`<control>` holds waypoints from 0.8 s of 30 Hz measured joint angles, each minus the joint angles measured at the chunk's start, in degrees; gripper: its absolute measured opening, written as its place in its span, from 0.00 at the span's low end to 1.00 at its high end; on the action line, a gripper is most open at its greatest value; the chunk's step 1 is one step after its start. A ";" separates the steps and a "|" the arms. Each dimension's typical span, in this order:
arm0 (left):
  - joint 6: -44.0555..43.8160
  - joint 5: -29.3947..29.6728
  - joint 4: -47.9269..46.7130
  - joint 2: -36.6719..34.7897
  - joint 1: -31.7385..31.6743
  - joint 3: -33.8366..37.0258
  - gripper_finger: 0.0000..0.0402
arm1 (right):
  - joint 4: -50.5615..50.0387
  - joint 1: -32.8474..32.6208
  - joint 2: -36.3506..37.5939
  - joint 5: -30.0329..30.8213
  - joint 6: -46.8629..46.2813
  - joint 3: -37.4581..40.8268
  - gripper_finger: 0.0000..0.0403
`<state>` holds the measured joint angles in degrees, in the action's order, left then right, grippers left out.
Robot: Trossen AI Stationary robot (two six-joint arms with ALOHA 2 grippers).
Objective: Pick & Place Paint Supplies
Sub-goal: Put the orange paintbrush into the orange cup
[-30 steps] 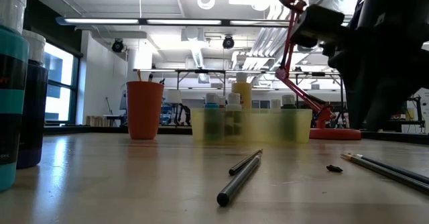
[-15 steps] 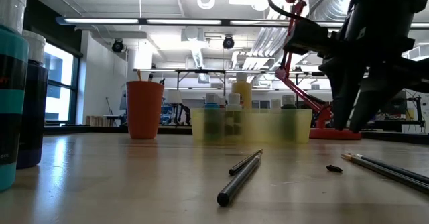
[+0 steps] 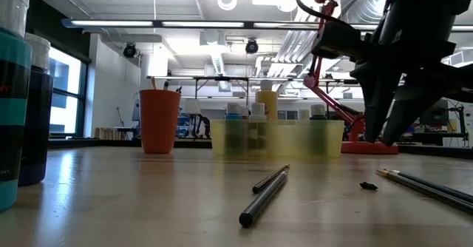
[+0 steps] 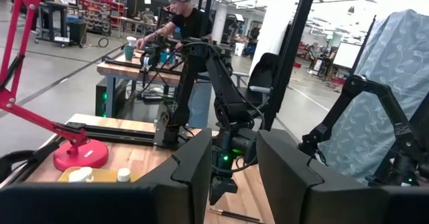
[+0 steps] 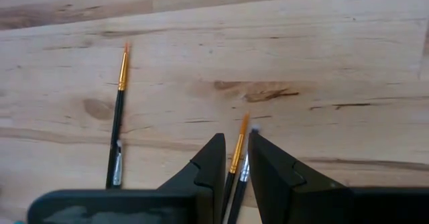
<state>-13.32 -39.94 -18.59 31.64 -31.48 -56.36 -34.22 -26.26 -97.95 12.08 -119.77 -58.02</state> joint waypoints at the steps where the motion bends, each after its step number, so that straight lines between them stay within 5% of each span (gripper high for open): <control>1: 0.00 0.00 0.00 0.02 0.00 0.00 0.29 | -0.07 0.01 0.00 0.00 0.01 0.00 0.14; 24: -0.02 0.00 -0.02 0.01 0.01 0.00 0.29 | 4.92 -0.37 -6.32 -2.56 -0.24 -0.20 0.14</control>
<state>-13.34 -39.94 -18.61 31.65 -31.47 -56.36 -29.30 -26.63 -104.27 9.52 -120.01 -58.22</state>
